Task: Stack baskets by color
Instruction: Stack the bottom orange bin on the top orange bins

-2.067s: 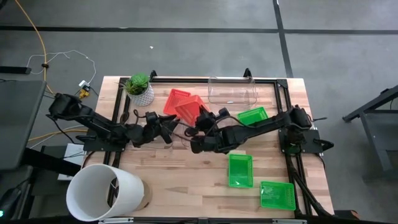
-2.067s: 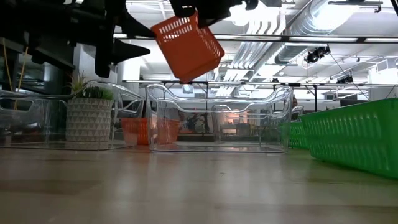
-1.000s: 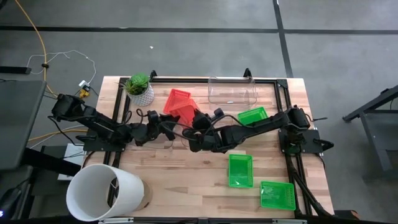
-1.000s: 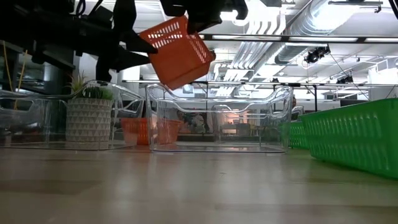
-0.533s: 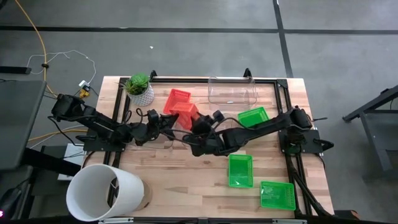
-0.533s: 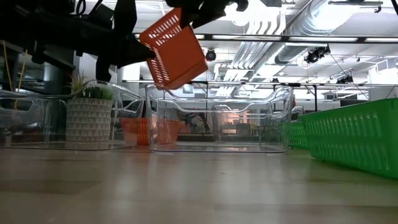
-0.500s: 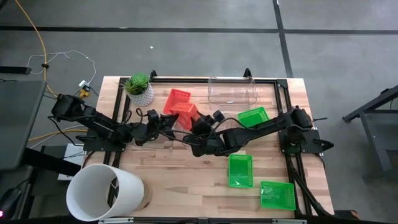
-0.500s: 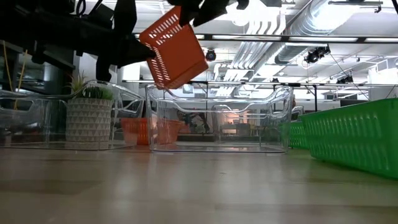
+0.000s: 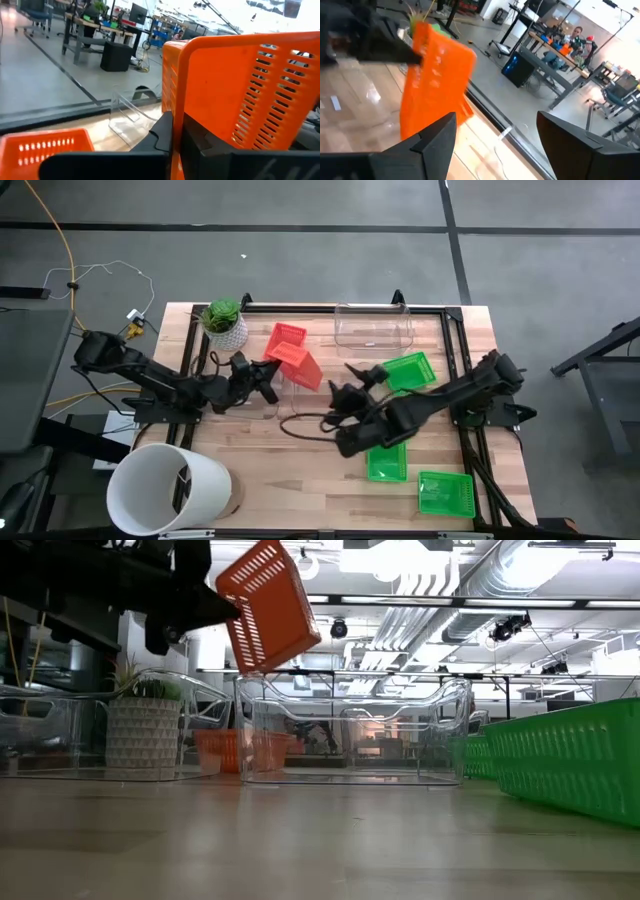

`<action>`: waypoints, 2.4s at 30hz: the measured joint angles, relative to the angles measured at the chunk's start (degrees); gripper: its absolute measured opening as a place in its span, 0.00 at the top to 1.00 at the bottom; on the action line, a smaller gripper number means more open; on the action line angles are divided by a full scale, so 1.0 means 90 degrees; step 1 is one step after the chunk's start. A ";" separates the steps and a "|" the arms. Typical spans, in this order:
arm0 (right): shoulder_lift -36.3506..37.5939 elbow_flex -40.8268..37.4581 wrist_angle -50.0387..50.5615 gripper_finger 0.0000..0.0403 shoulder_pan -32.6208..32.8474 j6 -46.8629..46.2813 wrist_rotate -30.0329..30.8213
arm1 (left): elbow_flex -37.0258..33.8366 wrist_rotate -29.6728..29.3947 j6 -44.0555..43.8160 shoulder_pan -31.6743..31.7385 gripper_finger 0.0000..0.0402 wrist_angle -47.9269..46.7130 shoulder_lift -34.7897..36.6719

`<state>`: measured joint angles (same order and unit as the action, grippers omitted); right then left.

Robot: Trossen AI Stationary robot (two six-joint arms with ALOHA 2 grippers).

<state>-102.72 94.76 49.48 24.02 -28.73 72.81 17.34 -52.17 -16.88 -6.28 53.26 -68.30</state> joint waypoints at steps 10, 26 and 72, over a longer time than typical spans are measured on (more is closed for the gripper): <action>0.0548 -0.0234 0.4277 0.35 0.0529 -0.4422 -0.0142 | 0.1340 0.0077 0.0084 0.0248 1.00 -0.4275 0.1989; 0.3240 -0.3928 -0.0488 0.51 -0.0207 -0.0966 -0.4746 | 0.3901 0.0887 -0.0713 0.0891 1.00 -0.9178 0.1620; 0.4829 -0.6217 -0.3391 1.00 -0.1152 0.0530 -0.6306 | 0.6839 0.5150 -0.1174 0.5238 1.00 -1.2133 -0.3175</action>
<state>-59.27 38.81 18.96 13.65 -23.97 16.05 78.89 -5.82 -27.44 40.86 -55.94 -96.88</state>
